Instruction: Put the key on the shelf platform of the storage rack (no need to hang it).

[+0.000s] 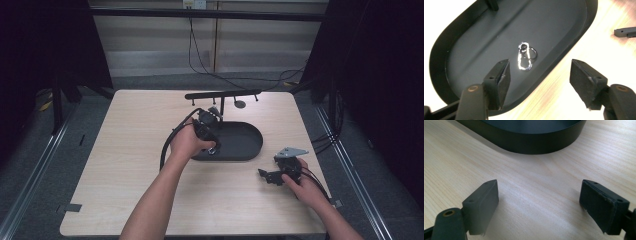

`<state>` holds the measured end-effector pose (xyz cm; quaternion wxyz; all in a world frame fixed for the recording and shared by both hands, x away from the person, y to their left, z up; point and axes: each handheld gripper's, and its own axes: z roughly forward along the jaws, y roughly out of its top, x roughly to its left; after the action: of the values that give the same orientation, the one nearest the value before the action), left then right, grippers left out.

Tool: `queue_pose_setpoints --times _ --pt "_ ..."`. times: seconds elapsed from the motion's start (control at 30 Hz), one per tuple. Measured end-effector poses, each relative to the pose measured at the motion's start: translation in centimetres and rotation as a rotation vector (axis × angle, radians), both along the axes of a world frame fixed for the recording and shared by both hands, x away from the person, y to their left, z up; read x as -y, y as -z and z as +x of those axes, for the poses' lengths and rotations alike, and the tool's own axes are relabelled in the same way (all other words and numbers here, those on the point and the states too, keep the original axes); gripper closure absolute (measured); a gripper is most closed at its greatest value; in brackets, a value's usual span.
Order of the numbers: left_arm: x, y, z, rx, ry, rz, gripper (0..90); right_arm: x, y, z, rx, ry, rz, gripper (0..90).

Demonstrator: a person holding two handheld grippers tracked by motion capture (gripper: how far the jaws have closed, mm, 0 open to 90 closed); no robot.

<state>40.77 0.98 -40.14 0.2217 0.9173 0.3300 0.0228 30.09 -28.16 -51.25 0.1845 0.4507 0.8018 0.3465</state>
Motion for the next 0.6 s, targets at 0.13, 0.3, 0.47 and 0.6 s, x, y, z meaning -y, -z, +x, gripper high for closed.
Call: queue_pose_setpoints --times 0.13,0.3,0.47,0.6 --pt "-0.6 0.0 -0.2 0.009 0.0 -0.012 29.1 0.0 0.0 0.0 0.0 0.0 0.0 15.5" --pt "-1.4 -0.1 -0.5 0.022 -0.004 -0.022 26.4 0.0 0.0 0.0 0.0 0.0 0.0 15.5" --pt "-2.1 -0.1 -0.7 0.026 -0.015 -0.03 24.8 0.0 0.0 0.0 -0.004 0.002 0.001 15.5" --pt "-2.8 0.1 -0.9 0.022 -0.016 -0.026 24.3 0.0 0.0 0.0 -0.004 0.002 0.001 15.5"
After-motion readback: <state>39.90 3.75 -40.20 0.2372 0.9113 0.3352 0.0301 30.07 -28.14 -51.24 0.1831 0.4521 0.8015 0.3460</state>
